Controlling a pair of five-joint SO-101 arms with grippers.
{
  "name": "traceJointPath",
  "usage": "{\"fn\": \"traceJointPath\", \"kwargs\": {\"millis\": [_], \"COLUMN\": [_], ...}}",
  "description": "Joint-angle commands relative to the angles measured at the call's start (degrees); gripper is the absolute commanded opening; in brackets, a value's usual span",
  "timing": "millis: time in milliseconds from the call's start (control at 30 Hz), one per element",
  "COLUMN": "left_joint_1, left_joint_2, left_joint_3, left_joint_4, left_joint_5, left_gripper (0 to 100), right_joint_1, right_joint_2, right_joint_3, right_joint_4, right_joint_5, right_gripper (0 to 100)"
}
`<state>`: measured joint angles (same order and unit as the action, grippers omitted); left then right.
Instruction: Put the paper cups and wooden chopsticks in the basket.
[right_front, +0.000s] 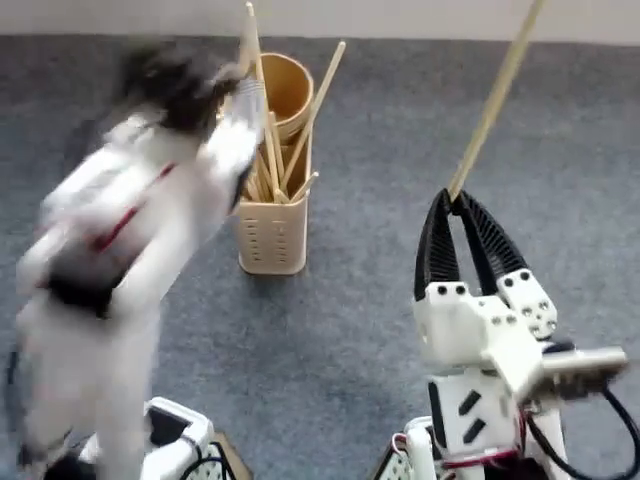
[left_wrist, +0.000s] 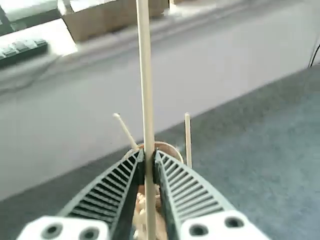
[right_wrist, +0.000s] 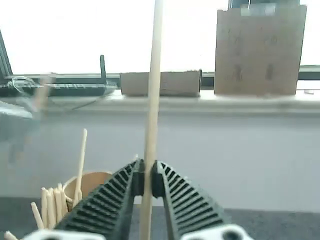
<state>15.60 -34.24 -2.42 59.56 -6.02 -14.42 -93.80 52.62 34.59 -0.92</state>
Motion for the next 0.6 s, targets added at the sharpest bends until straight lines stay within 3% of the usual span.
{"fn": "traceJointPath", "kwargs": {"millis": [0, 300, 567], "left_joint_1": [-0.22, -2.77, -3.12], "left_joint_2": [4.62, 14.29, 13.76], "left_joint_3": [2.24, 0.57, 3.38], "left_joint_4": [-10.20, -11.78, -10.55], "left_joint_5": [0.79, 3.96, 4.13], "left_gripper": [0, 1, 12], "right_joint_1": [-0.22, -2.07, -2.07], "right_joint_2": [3.12, 15.52, 15.87], "right_joint_3": [-0.04, -0.66, -0.66], "right_joint_4": [-3.82, -6.55, -9.27], "right_joint_5": [-0.35, -0.35, -0.26], "right_gripper": [0.5, 0.5, 0.5]}}
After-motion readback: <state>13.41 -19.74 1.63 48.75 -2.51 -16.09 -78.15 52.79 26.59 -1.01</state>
